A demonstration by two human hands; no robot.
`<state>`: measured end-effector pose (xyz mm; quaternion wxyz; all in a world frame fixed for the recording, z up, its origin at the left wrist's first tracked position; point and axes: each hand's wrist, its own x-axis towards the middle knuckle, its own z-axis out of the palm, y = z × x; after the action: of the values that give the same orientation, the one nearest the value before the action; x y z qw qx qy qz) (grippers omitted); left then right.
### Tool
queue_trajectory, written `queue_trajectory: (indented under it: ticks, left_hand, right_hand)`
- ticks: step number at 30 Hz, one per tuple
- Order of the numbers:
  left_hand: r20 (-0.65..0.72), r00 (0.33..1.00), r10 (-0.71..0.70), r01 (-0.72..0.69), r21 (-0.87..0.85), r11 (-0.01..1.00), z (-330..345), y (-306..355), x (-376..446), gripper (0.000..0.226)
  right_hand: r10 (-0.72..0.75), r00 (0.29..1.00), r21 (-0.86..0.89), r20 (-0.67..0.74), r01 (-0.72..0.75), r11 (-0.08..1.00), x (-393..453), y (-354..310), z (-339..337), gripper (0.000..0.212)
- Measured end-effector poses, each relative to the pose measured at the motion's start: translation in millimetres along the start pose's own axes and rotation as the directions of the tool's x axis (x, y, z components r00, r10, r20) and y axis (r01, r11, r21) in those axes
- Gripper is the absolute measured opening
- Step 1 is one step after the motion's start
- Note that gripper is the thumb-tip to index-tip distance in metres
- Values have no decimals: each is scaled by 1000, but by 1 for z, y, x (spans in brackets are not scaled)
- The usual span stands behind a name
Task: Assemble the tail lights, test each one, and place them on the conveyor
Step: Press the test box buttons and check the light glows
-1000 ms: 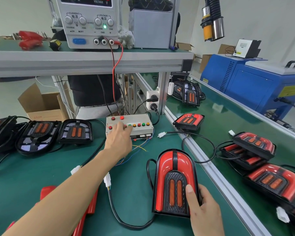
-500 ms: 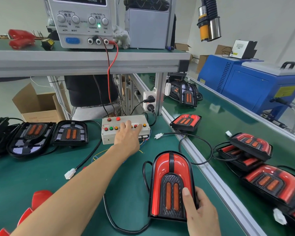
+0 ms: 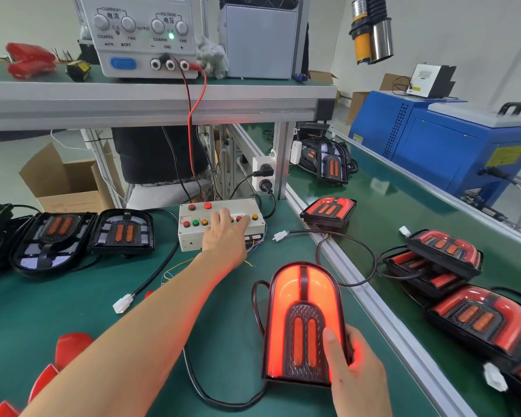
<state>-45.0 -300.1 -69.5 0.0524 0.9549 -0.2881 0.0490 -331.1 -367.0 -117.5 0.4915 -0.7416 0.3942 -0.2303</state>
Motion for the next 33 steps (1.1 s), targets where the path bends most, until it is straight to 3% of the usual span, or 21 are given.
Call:
queue_trajectory:
  ticks: [7, 13, 20, 23, 26, 29, 31, 33]
  left_hand:
    - [5, 1000, 5, -5, 11, 1000, 4, -2, -1, 76]
    - [15, 1000, -9, 10, -20, 1000, 1, 0, -1, 68]
    - [29, 1000, 9, -9, -5, 1000, 1, -2, 0, 71]
    - [65, 998, 20, -21, 17, 1000, -1, -4, 0, 78]
    - [85, 994, 63, -56, -79, 995, -9, -11, -4, 80]
    - [-54, 992, 114, -126, -306, 944, -18, -25, -21, 60]
    - [-159, 984, 75, -136, -417, 899, -25, -39, -39, 38]
    - [-178, 983, 32, -114, -476, 872, -34, -52, -61, 17]
  right_hand:
    - [0, 1000, 26, 18, 0, 1000, -1, 0, 0, 52]
    - [2, 1000, -5, -11, -2, 1000, 0, 0, -1, 45]
    - [17, 1000, -24, 3, -16, 1000, 0, 1, 0, 62]
    - [18, 1000, -17, 7, -18, 1000, -1, 0, -1, 58]
    - [6, 1000, 6, -4, -6, 1000, -3, -1, -2, 52]
    - [-16, 1000, 15, -1, 16, 1000, -5, -3, -2, 49]
    - [-21, 1000, 15, -2, 21, 1000, -6, -4, -2, 48]
    - [-26, 1000, 15, -2, 26, 1000, -6, -2, -3, 48]
